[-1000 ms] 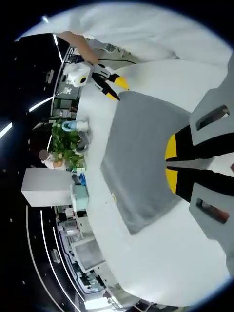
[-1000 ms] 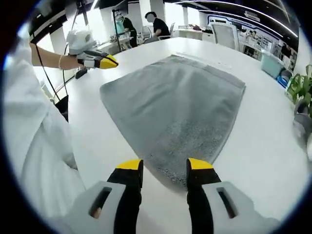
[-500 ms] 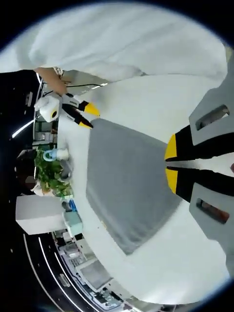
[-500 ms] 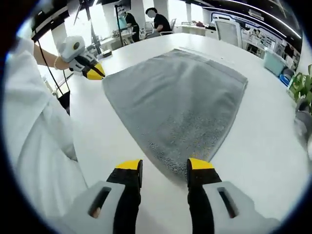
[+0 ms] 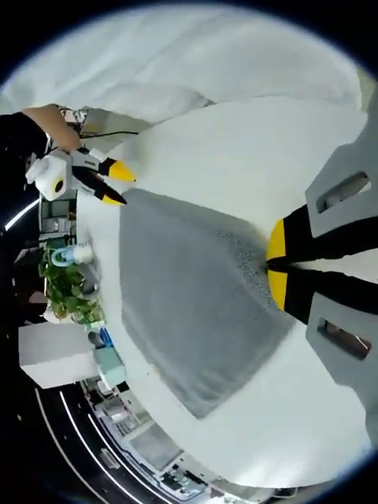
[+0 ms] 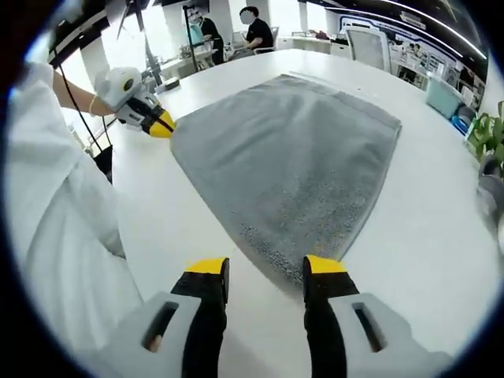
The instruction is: Fold the towel on the table until its edges align and the towel forms a compact rectangular stack.
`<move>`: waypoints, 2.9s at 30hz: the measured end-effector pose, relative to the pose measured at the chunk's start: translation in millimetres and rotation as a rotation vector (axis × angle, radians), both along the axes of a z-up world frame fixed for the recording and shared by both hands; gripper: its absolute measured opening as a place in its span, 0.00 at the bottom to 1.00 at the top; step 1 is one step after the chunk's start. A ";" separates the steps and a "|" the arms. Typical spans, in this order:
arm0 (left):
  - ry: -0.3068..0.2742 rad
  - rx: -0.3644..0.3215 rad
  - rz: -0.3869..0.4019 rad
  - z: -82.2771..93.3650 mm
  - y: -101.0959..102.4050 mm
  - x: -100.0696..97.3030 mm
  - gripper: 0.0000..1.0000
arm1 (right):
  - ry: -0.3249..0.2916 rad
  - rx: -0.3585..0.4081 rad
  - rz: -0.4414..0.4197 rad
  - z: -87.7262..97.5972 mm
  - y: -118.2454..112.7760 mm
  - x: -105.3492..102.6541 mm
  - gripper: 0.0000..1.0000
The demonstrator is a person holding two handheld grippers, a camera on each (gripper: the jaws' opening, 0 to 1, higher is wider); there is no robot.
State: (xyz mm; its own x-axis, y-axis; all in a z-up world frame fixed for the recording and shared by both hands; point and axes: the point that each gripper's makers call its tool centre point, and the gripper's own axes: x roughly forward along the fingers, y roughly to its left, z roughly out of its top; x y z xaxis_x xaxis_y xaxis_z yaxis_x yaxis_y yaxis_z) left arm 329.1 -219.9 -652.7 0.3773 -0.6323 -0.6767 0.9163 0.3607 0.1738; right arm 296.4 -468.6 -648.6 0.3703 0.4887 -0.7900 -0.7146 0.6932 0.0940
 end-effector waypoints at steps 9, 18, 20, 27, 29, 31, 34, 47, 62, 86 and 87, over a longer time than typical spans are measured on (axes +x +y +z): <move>-0.023 0.086 -0.062 -0.8 -2.2 0.0 0.01 | 0.017 -0.010 -0.003 -2.5 -0.9 0.4 0.31; -0.094 0.183 -0.158 -1.3 -1.6 -2.6 0.00 | 0.008 -0.048 0.014 -7.0 -2.6 3.0 0.26; -0.089 0.186 -0.155 -1.0 -0.4 -4.1 0.01 | 0.012 -0.042 0.008 -6.8 -3.5 3.9 0.25; 0.007 0.180 -0.107 2.9 7.5 -14.6 0.00 | 0.017 -0.038 0.011 -6.8 -3.4 3.7 0.25; 0.014 0.187 -0.103 10.0 7.7 -14.4 0.00 | 0.021 -0.036 0.015 -6.7 -3.0 3.6 0.25; 0.028 0.189 -0.103 15.4 7.7 -14.8 0.00 | 0.022 -0.037 0.018 -7.0 -3.2 3.7 0.24; 0.035 0.196 -0.104 23.2 6.1 -14.3 0.00 | 0.022 -0.035 0.020 -7.5 -3.0 4.0 0.23; 0.092 0.304 -0.123 -4.0 5.3 -15.5 0.01 | 0.022 -0.030 0.020 -8.0 -5.9 6.4 0.19; 0.148 0.445 -0.137 -6.9 0.7 -11.5 0.02 | 0.100 -0.009 -0.012 -8.1 -5.7 7.8 0.18; -0.027 0.428 -0.177 -3.4 -8.6 -0.5 0.01 | 0.050 -0.080 0.067 -9.4 -9.2 9.1 0.12; -0.020 0.423 -0.186 -3.9 -6.3 -2.5 0.01 | 0.053 -0.074 0.057 -9.2 -9.5 9.6 0.12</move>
State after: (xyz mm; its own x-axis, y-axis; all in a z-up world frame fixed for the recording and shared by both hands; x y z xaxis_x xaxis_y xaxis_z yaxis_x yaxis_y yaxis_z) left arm 326.5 -226.3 -656.6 0.2987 -0.3607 -0.8836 0.9539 0.0841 0.2882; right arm 306.0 -478.1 -657.8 0.3002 0.4473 -0.8425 -0.7488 0.6577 0.0824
